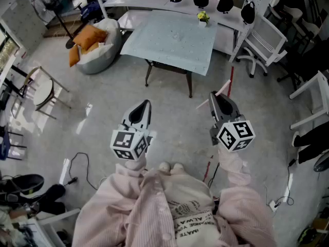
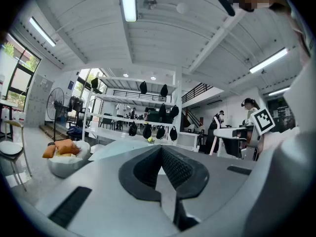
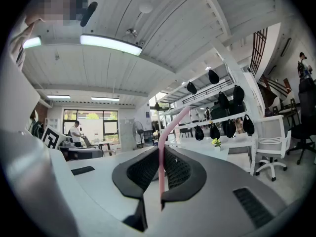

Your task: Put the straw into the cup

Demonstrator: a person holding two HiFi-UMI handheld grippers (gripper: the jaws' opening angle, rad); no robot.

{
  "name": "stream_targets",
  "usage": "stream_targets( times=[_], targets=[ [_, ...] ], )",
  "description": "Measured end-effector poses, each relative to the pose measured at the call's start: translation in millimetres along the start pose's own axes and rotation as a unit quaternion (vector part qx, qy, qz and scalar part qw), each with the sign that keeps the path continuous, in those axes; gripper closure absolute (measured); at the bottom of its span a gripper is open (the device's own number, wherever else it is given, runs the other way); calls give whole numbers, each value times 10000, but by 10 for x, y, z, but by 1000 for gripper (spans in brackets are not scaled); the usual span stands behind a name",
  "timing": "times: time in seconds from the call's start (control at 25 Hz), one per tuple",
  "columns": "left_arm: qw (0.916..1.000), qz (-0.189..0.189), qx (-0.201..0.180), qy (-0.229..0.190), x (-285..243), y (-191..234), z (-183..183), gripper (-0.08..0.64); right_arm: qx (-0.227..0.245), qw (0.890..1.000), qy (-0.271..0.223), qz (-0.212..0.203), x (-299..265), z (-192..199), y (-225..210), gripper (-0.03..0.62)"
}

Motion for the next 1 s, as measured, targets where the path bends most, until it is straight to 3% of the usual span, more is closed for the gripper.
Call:
stream_targets(
  times=[1.0],
  targets=[
    [9996,106,71,-262,-340,-337,-159,561,-120,9992,-370,-12,254,-262,-446,568]
  ],
)
Point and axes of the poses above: the fingertips, and each gripper's own axes: x backward along the fingers, y to its left, z out of its underside, the point moved 1 cm from there along x, backward along the fingers, and after that the axes turned 3 degrees about -x, right-handed, at the moved point
